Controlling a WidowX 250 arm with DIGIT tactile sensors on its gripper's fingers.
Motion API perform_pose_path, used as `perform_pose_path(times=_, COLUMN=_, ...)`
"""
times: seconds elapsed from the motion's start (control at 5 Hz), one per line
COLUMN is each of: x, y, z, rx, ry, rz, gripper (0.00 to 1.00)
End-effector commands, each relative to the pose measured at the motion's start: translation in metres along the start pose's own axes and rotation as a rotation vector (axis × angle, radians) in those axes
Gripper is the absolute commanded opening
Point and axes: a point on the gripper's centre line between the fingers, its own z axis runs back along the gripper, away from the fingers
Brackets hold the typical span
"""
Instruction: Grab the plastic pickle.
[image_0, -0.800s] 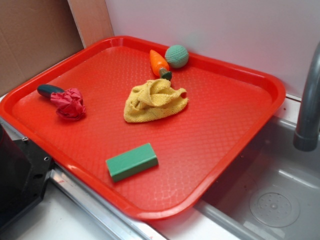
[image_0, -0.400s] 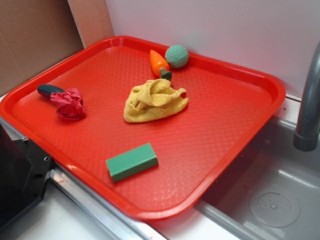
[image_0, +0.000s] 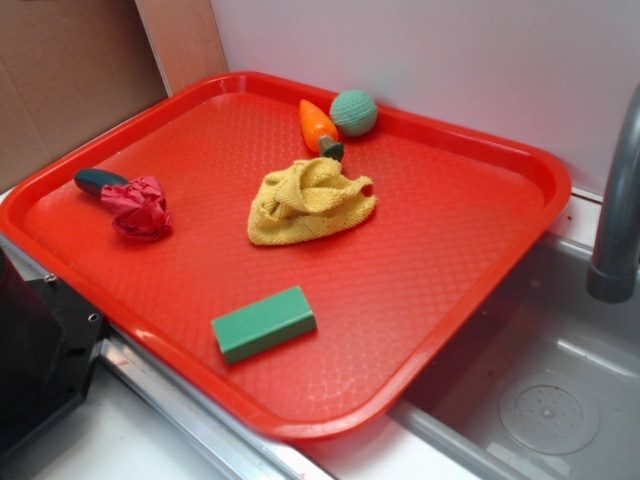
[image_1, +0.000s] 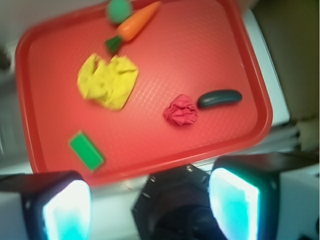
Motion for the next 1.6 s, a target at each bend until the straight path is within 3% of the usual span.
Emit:
perform_pose_path(times=0.0, x=0.028, y=0.037, z=-0.024, rx=-0.025, ry=-0.084, rz=0.498, gripper=1.0)
perform_pose_path(times=0.4, x=0.044, y=0.073, z=-0.074, rx=0.011, ry=-0.127, rz=0.997, gripper=1.0)
perform_pose_path(times=0.6, x=0.048, y=0.08, z=-0.092, rx=0.048, ry=-0.157, rz=1.142, gripper=1.0)
perform_pose_path(times=1.4, x=0.056, y=0.114, z=-0.173, rx=0.234, ry=-0.226, rz=1.255, gripper=1.0)
